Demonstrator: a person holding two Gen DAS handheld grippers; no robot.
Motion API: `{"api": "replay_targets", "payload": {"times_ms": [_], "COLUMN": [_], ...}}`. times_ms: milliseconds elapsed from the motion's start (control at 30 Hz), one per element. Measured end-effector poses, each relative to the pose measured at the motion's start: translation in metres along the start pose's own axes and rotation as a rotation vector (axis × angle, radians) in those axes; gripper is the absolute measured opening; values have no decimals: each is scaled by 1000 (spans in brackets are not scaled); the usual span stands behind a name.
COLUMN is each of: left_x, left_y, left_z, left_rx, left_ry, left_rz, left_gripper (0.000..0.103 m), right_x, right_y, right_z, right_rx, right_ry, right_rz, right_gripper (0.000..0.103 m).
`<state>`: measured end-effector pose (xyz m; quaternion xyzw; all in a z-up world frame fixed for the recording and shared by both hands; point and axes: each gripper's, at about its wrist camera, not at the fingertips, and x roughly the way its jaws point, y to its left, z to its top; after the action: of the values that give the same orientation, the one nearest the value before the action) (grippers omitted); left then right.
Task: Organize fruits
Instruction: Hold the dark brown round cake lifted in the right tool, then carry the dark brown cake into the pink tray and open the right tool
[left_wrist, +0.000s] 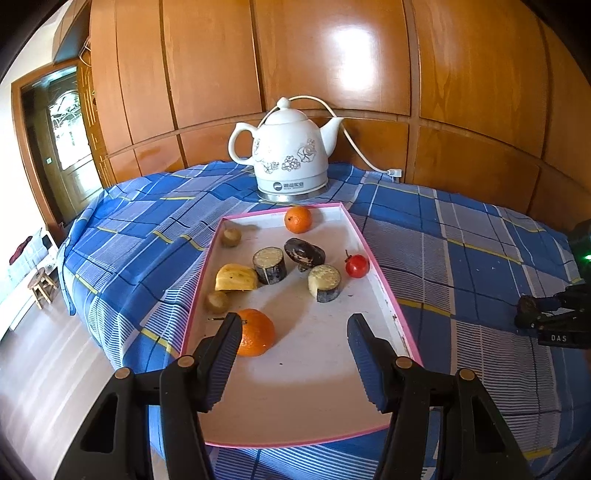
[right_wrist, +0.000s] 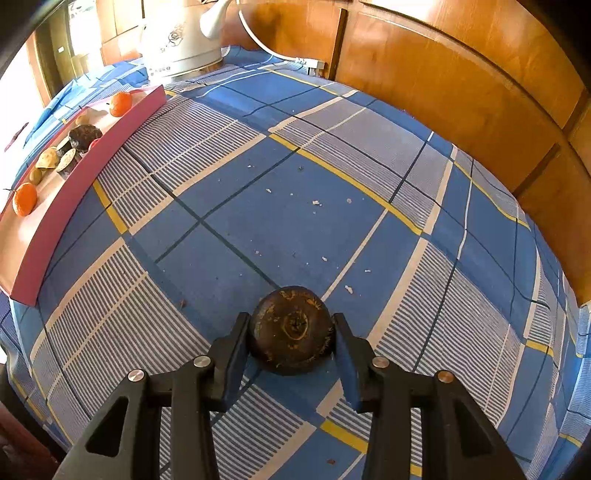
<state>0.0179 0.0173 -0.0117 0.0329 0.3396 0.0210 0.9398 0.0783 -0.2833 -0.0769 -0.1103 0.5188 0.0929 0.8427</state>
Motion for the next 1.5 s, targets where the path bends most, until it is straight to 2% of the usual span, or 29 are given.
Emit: {"api": "replay_targets", "payload": {"times_ms": [367,433,633,800,1167,1500], "left_x": [-1,-2,-6,-5,-4,0], "left_y": [13,18,35,45,69,88], "left_z": [-3,-2,-1,-6,-13,-20], "left_rx": [-26,-42,-82,-106,-160,-208], "left_ry": [-7,-16,-35,-31,-16,5], "left_rz": [21,36,66,76,98,111], "left_gripper": [67,74,79,84,84,84], "right_x": [-2,-2,-10,-25,-50,-42], "right_y": [4,5,12,37,131,182], "right_z": [0,0,6,18,43,69], "right_rx": [-27,-31,-28,-30,-116,-177], "right_ry": [-19,-20,-29,-69,-139,-119], "right_rz": [-23,-28,-19,64,270,357], "right_gripper": [43,43,43,43,43,43]}}
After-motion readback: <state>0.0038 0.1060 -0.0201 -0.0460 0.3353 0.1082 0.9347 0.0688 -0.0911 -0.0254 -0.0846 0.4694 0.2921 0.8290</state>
